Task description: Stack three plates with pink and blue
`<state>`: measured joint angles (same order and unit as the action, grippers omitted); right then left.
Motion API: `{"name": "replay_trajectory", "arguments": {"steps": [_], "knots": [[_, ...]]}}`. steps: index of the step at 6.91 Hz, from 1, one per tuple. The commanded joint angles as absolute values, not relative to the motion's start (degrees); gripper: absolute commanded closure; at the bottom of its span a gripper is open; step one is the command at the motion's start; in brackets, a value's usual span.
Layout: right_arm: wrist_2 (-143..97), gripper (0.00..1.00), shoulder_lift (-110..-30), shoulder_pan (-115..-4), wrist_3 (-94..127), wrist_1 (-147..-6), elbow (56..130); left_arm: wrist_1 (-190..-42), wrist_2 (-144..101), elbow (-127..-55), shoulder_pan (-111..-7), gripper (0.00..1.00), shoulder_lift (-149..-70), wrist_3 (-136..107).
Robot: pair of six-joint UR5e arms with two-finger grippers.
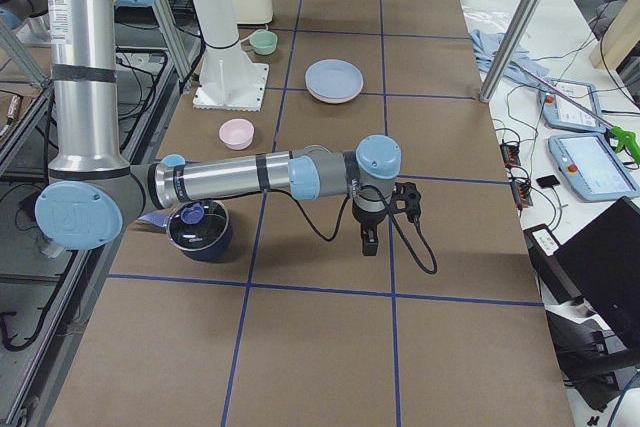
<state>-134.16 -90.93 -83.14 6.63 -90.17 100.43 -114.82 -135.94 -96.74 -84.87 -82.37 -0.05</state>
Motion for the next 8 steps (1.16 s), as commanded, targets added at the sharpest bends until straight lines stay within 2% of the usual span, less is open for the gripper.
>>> {"name": "replay_trajectory", "arguments": {"steps": [1, 6, 8], "knots": [[-134.12, 0.00, -90.97, -83.23, 6.77, -90.00, 100.72, -111.18, -134.83, -96.68, -84.99, 0.01, -83.85, -0.09], [-133.77, 0.00, -93.42, -83.58, 5.98, -90.18, 100.81, -109.86, -135.09, -94.49, -85.34, 0.01, -84.29, -2.44], [-134.21, 0.00, -94.22, -83.85, 6.50, -90.53, 100.38, -110.04, -135.61, -94.92, -88.50, 0.01, -84.46, -3.08]]}}
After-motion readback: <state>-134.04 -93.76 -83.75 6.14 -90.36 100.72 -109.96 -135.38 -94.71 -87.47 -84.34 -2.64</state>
